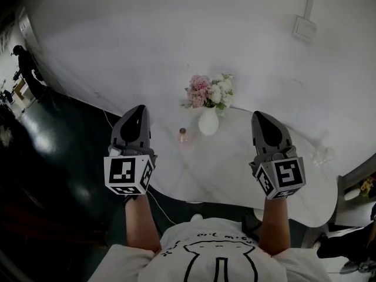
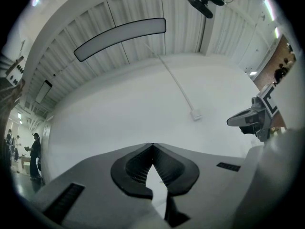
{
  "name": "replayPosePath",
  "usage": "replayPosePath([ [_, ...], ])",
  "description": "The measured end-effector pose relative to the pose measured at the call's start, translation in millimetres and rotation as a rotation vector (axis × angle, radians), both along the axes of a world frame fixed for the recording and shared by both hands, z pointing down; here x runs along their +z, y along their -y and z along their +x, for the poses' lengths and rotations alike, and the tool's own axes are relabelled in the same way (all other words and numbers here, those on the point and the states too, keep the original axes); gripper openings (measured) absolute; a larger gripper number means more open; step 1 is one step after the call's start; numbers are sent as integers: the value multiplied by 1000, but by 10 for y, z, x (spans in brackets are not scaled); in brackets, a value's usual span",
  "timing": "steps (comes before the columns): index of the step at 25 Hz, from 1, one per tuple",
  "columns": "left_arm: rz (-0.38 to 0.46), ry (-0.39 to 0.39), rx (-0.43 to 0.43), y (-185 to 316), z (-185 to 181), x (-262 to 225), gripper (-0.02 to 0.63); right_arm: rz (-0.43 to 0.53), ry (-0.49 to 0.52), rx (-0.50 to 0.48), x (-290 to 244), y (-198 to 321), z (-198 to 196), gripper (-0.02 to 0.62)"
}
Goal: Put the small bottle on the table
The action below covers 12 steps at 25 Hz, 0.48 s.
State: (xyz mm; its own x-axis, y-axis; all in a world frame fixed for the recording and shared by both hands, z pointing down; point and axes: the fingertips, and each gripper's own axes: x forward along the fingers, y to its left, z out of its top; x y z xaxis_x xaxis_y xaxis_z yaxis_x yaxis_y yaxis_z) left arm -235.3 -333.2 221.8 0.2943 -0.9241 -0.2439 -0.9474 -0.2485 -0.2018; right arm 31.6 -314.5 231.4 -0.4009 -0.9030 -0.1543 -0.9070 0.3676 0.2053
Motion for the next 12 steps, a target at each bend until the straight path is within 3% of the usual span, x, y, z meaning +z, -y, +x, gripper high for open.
replayPosePath([
  [12,-14,-14,36,-117,12,57,4,-6,-26,3,8,-156,-16,-9],
])
